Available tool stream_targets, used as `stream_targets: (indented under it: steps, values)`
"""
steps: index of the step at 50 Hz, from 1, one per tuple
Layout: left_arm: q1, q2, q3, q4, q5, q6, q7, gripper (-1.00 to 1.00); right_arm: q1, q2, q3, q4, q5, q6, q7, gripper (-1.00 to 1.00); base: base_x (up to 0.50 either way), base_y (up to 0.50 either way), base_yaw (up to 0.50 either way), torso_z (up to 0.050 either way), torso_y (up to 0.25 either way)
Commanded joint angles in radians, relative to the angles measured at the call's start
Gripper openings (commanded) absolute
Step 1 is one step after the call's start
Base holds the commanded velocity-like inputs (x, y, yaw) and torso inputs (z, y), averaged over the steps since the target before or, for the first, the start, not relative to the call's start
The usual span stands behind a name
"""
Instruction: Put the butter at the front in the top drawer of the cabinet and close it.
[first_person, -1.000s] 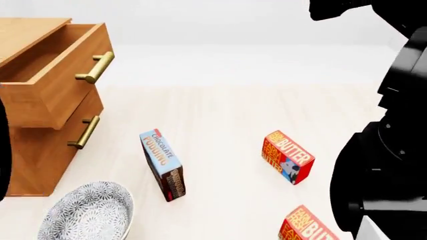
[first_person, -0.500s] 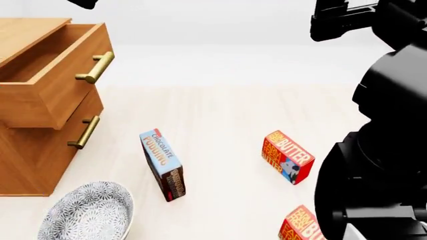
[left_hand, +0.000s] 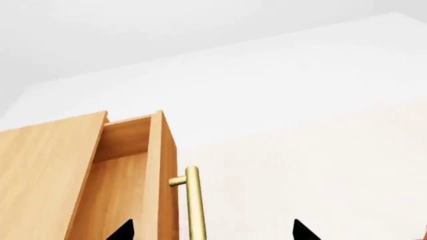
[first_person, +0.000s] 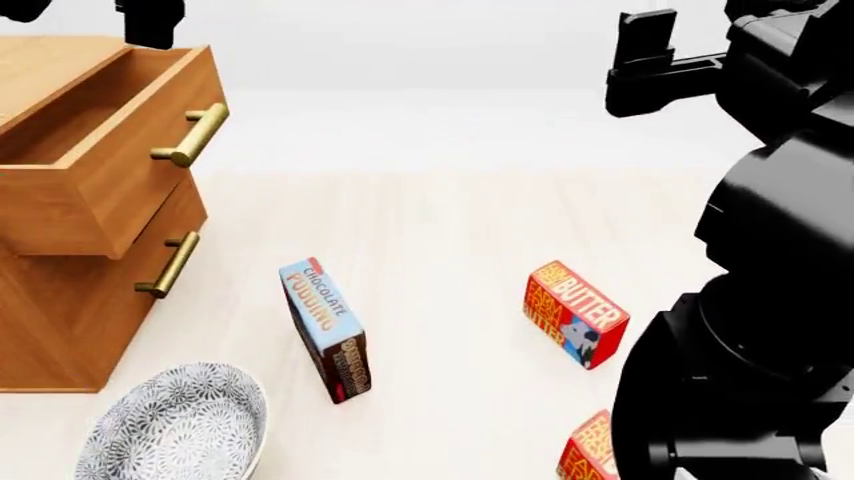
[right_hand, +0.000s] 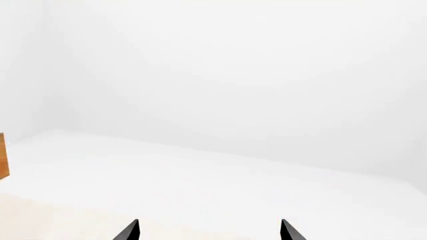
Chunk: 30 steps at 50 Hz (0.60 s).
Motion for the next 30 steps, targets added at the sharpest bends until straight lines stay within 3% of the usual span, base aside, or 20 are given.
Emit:
stream_targets:
  steps: [1,11,30]
  values:
    - [-0.026,0.017,0.076,-0.075,0.085,0.021,0.006,1.00,-0.025,-0.002,0.022,-0.005,0.063,-0.008,0.054,1.00,0.00,0.00,0.00,0.000,0.000]
    - [-0.033,0.044,0.144,-0.159,0.153,0.047,0.083,1.00,-0.039,0.006,0.027,-0.017,0.097,0.000,0.080,1.00,0.00,0.00,0.00,0.000,0.000]
    - [0.065,-0.028,0.085,-0.117,0.077,0.041,0.039,1.00,-0.041,0.014,0.008,-0.026,0.123,0.027,0.099,1.00,0.00,0.00,0.00,0.000,0.000]
